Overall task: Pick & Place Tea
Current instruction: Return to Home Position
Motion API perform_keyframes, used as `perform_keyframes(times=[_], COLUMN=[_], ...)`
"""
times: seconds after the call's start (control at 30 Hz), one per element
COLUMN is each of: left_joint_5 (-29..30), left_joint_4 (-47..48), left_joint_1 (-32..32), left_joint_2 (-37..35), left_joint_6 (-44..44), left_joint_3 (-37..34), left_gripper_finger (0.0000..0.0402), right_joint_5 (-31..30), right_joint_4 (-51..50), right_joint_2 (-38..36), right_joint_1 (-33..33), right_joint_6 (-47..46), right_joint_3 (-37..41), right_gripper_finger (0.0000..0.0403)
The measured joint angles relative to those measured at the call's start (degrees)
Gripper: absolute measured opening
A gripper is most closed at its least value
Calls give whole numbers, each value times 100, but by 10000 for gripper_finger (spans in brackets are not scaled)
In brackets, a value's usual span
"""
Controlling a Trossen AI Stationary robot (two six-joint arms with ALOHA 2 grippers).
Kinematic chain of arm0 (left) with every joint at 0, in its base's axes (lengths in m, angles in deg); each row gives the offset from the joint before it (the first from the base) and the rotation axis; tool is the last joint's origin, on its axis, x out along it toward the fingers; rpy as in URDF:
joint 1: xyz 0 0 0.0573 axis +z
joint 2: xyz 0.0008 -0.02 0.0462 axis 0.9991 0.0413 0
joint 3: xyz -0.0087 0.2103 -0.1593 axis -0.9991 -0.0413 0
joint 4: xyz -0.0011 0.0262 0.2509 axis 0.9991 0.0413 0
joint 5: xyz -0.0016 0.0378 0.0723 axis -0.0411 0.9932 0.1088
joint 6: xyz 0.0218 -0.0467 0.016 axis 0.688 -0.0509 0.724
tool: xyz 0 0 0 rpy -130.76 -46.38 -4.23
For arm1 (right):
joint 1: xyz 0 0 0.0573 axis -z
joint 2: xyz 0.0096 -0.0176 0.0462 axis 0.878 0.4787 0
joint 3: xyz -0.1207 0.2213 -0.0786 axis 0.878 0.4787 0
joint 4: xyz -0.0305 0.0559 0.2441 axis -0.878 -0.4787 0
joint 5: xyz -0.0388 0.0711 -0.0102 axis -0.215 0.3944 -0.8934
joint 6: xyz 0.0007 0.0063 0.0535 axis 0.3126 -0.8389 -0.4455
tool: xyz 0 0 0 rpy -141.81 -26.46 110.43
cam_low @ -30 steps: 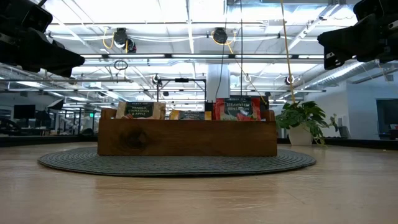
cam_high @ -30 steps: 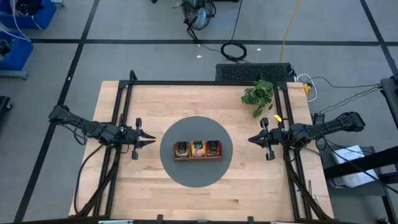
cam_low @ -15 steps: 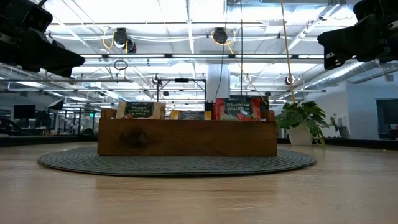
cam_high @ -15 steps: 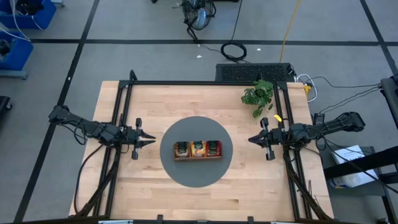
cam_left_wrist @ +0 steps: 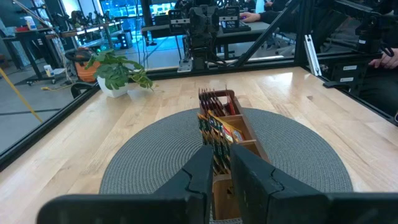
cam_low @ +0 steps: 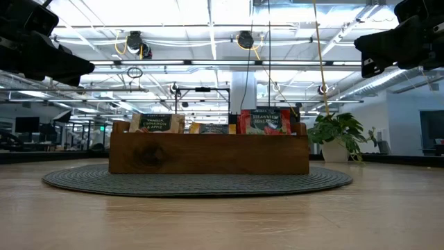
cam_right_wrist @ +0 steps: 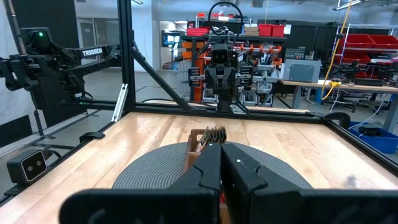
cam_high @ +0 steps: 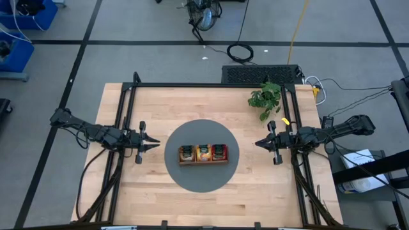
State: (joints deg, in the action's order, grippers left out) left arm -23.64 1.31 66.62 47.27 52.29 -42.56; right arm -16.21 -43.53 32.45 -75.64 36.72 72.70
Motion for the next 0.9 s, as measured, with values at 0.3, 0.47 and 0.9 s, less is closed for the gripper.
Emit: perform_keyframes(times=[0.3, 0.47, 0.9], left_joint_5=[-1, 0, 0], left_joint_4=[1, 2, 1], left_joint_1=[-1, -1, -2], left_joint_2=[0, 1, 1], left_joint_6=[0, 0, 0], left_joint_3=[0, 0, -2], left_gripper_finger=[63, 63, 63], right_joint_5=[0, 0, 0], right_joint_4=[0, 0, 0], right_joint_2=[0, -1, 0], right_joint_1=[0, 1, 2], right_joint_6=[0, 0, 0], right_joint_3=[-1, -2, -2], right_gripper_finger=[0, 0, 0])
